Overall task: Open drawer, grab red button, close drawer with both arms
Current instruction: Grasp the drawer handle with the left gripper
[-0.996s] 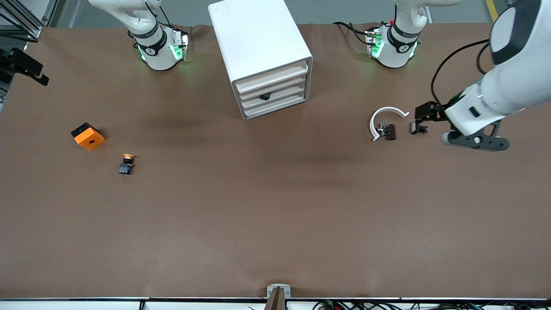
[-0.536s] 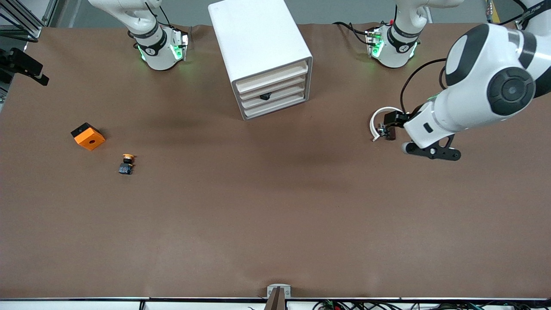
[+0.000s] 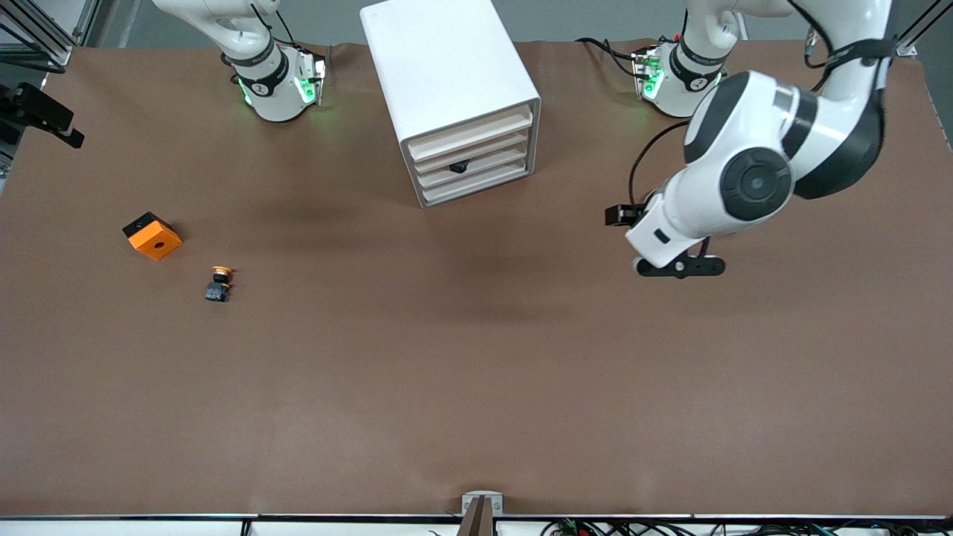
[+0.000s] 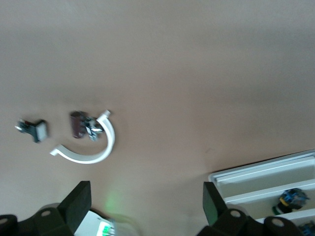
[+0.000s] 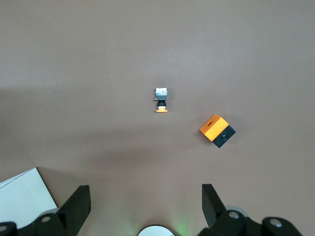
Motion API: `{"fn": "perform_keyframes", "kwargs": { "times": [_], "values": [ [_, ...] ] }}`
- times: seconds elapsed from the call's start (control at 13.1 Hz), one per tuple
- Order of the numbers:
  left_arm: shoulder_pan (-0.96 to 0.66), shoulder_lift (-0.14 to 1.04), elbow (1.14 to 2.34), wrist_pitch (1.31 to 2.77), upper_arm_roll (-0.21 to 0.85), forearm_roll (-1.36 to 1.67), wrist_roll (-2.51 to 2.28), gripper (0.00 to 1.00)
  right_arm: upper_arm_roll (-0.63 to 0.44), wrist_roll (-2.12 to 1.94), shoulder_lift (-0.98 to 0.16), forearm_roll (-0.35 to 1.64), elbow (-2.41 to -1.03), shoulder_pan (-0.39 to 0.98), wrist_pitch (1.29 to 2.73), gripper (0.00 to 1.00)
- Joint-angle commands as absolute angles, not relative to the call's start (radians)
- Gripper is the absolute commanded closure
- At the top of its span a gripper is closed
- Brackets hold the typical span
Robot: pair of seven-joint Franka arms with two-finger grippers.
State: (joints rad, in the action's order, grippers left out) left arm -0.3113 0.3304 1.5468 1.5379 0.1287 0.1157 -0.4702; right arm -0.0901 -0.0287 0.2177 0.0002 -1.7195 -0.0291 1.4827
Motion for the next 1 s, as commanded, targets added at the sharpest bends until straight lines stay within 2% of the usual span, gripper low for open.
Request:
{"fn": "perform_keyframes", "kwargs": {
  "times": [0.0,0.92],
  "values": [
    [-0.386,0.414,1.528,1.545,0.124,0.143,-0.642,0.0,-0.089,-0.017,0.206,0.012,-1.695,-0.034,1.477,0.0],
    [-0.515,0.688,1.529,1.537,0.126,0.507,-1.888,0.0,-0.091,-0.02,0.192,0.008,-1.695,-0.035,1.477,0.0]
  ]
}}
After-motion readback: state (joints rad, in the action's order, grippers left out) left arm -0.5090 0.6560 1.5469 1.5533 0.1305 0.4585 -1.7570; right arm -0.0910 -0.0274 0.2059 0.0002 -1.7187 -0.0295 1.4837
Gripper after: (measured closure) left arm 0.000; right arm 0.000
